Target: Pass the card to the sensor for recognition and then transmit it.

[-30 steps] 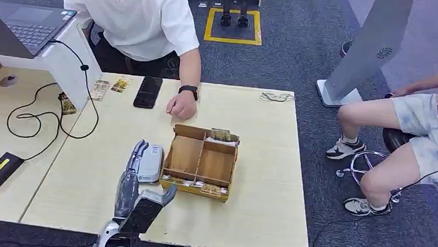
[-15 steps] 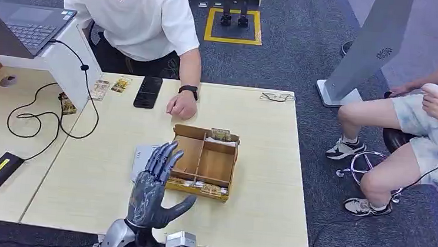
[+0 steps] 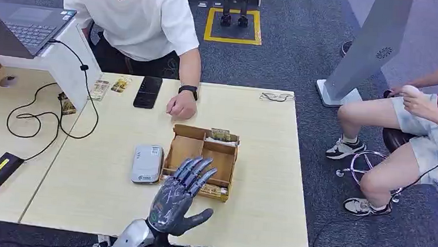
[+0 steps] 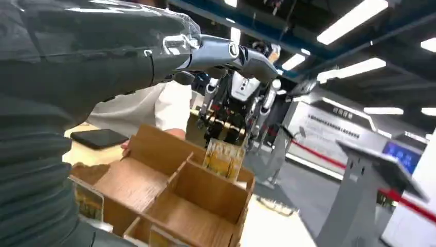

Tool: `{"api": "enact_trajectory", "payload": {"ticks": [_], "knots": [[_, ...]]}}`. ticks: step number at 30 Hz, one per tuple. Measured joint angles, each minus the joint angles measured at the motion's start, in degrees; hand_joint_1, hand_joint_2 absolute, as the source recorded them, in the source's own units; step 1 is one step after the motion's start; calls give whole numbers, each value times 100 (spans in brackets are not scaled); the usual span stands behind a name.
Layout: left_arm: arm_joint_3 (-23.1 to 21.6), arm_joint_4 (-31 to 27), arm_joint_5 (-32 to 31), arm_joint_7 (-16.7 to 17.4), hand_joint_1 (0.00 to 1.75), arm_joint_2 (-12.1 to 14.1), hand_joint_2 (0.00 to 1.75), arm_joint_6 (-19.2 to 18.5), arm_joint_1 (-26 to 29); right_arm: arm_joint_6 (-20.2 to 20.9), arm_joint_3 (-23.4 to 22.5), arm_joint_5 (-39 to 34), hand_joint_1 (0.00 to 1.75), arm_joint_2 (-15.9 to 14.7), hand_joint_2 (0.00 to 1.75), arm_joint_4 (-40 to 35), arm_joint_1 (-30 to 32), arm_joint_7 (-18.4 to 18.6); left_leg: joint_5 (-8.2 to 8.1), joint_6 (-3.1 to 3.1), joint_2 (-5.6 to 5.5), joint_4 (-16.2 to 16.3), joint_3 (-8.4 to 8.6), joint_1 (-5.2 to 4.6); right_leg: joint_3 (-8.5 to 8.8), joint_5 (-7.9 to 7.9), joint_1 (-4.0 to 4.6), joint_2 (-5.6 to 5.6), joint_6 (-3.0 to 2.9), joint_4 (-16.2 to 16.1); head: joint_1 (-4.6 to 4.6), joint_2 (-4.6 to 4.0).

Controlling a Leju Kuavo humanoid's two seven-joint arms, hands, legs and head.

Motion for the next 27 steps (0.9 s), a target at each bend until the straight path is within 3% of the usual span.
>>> {"api": "enact_trajectory", "payload": {"ticks": [11,17,27], "knots": [[-81,312,-59,85,0,-9,175,-138,-183,-24,138,0,0,-61,175,48,-25,31,0,0,0,0,-1,0,-1,0,0,0,0,0,-2,0],[-79,729,-72,633,0,-144,175,-454,-406,-57,271,-2,0,-103,175,101,-56,109,1,1,0,0,-1,0,0,1,0,0,0,0,0,0],[120,1204,-74,1880,0,-407,175,-874,-600,-129,291,-2,0,-107,175,129,-75,249,0,1,0,0,-2,0,-1,1,0,0,0,0,0,0]]}}
